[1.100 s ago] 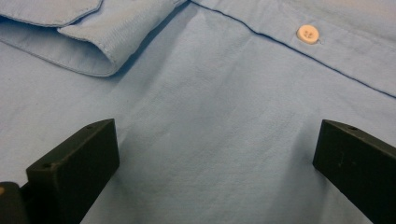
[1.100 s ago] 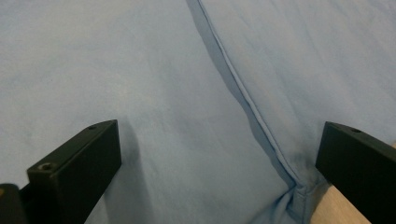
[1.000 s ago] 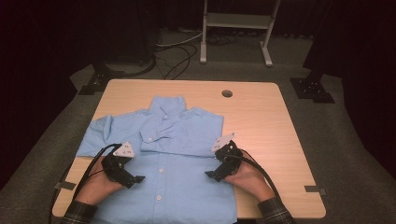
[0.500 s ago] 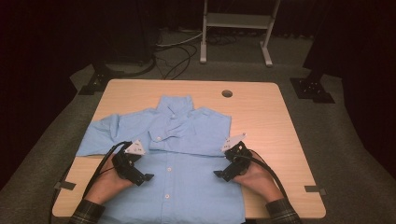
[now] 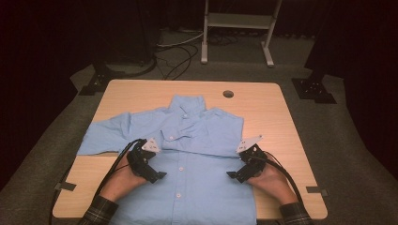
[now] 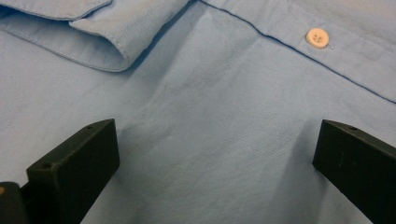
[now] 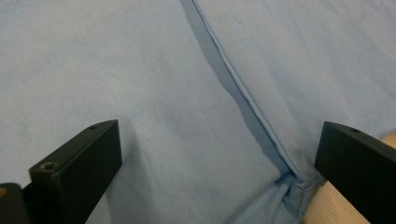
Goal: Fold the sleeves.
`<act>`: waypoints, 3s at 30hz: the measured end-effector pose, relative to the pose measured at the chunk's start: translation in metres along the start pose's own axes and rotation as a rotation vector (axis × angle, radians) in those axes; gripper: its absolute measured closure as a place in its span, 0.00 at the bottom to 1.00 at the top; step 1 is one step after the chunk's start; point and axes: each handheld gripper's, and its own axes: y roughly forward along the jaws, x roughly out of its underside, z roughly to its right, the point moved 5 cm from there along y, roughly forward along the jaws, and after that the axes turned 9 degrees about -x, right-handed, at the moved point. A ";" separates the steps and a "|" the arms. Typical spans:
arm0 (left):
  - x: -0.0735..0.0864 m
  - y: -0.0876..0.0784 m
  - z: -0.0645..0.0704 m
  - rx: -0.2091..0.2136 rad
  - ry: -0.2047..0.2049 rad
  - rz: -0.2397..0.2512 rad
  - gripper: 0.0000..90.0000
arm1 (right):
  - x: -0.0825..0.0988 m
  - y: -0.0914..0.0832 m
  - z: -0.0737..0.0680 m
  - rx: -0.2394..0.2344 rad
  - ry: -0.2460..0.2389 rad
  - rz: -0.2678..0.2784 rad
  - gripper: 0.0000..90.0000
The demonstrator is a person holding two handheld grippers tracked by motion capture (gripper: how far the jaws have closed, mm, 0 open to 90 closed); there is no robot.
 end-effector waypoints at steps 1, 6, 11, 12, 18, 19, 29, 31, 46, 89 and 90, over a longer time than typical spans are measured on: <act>0.000 0.000 0.000 0.001 0.003 0.002 0.00 | 0.001 -0.001 0.000 0.001 0.002 0.000 0.00; 0.007 -0.008 -0.006 -0.009 0.008 -0.009 0.00 | -0.003 -0.001 -0.003 -0.005 0.017 0.004 0.00; 0.027 -0.030 -0.019 -0.022 -0.025 0.043 0.00 | -0.016 -0.002 -0.021 -0.042 0.006 0.058 0.00; 0.027 -0.030 -0.019 -0.022 -0.025 0.043 0.00 | -0.016 -0.002 -0.021 -0.042 0.006 0.058 0.00; 0.049 -0.036 -0.023 -0.030 -0.033 0.023 0.00 | -0.030 0.025 -0.046 -0.037 -0.046 0.017 0.00; 0.052 -0.034 -0.022 -0.031 -0.031 0.018 0.00 | -0.030 0.028 -0.048 -0.030 -0.052 0.005 0.00; 0.050 -0.033 -0.018 -0.025 -0.037 0.005 0.00 | -0.023 0.025 -0.037 -0.023 -0.013 0.012 0.00; 0.046 -0.031 -0.016 -0.028 -0.040 0.002 0.00 | -0.018 0.020 -0.028 -0.005 0.013 0.012 0.00; 0.028 -0.019 -0.007 -0.027 -0.041 0.005 0.00 | 0.003 -0.002 0.003 0.047 0.072 0.023 0.00; -0.055 0.035 0.036 -0.008 -0.013 0.012 0.00 | 0.068 -0.060 0.059 0.166 0.225 0.044 0.00; -0.057 0.035 0.037 -0.008 -0.013 0.010 0.00 | 0.069 -0.061 0.060 0.170 0.227 0.046 0.00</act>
